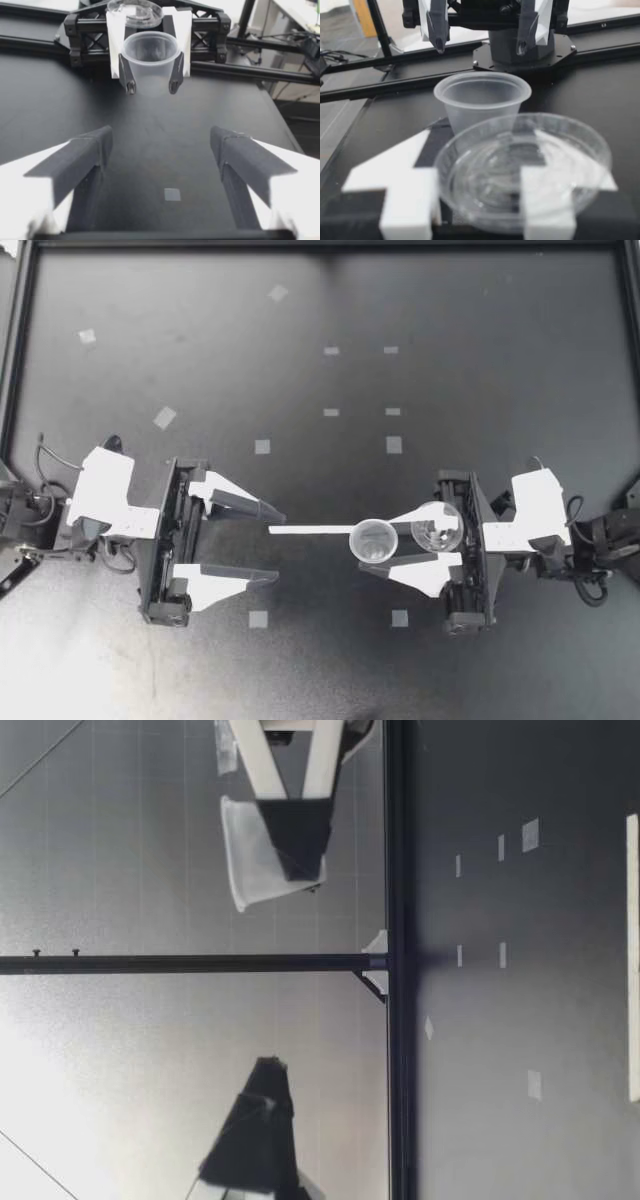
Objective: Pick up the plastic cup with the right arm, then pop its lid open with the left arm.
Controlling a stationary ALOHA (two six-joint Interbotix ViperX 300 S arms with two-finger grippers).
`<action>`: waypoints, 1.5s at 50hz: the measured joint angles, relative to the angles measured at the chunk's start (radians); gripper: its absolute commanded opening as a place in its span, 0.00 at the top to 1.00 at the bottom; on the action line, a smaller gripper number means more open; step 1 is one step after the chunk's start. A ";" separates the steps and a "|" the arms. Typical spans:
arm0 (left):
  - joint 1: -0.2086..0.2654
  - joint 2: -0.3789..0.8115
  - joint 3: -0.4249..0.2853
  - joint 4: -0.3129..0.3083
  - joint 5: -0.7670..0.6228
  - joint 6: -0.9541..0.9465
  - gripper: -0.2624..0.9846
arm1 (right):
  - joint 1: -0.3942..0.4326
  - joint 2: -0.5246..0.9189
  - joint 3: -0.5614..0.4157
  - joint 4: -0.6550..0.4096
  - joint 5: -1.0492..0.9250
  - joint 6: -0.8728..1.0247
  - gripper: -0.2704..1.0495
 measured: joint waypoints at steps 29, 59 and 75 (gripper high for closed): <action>0.000 -0.002 0.002 -0.002 0.000 0.003 0.24 | 0.000 0.006 0.000 0.000 0.003 0.000 0.61; 0.000 0.000 0.000 0.000 0.006 0.003 0.24 | 0.000 0.006 0.000 0.000 0.012 0.000 0.61; 0.000 0.000 0.000 0.000 0.008 0.003 0.24 | 0.000 0.006 0.000 0.000 0.014 0.000 0.61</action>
